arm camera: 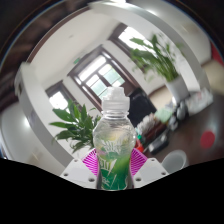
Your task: Pour water
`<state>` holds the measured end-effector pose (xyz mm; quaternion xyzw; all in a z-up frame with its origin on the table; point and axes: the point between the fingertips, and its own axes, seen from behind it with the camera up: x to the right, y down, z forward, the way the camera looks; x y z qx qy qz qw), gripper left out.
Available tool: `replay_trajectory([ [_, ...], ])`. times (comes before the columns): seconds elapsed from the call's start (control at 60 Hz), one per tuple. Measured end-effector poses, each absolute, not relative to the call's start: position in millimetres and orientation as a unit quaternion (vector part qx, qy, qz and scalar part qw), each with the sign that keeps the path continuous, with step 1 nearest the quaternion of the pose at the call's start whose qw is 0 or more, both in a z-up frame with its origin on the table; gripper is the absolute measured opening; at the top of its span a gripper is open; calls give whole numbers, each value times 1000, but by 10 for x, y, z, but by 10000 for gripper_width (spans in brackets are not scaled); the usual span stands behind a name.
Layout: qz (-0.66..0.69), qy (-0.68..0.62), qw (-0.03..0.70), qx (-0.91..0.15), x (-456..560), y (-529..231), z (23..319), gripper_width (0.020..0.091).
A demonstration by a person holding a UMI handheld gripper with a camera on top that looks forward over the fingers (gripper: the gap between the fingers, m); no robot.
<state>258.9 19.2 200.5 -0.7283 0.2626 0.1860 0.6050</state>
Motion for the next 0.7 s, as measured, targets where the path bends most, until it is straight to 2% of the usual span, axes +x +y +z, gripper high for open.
replay_trajectory([
  [0.133, 2, 120, 639, -760, 3100, 166, 2374, 356],
  [0.3, -147, 83, 638, -751, 3986, -41, 2497, 365],
  [0.383, -184, 103, 625, -751, 4429, -214, 2349, 366],
  [0.533, -198, 146, 601, -761, 5248, -369, 1772, 366],
  [0.7, -202, 171, 581, -770, 5719, -450, 1180, 368],
])
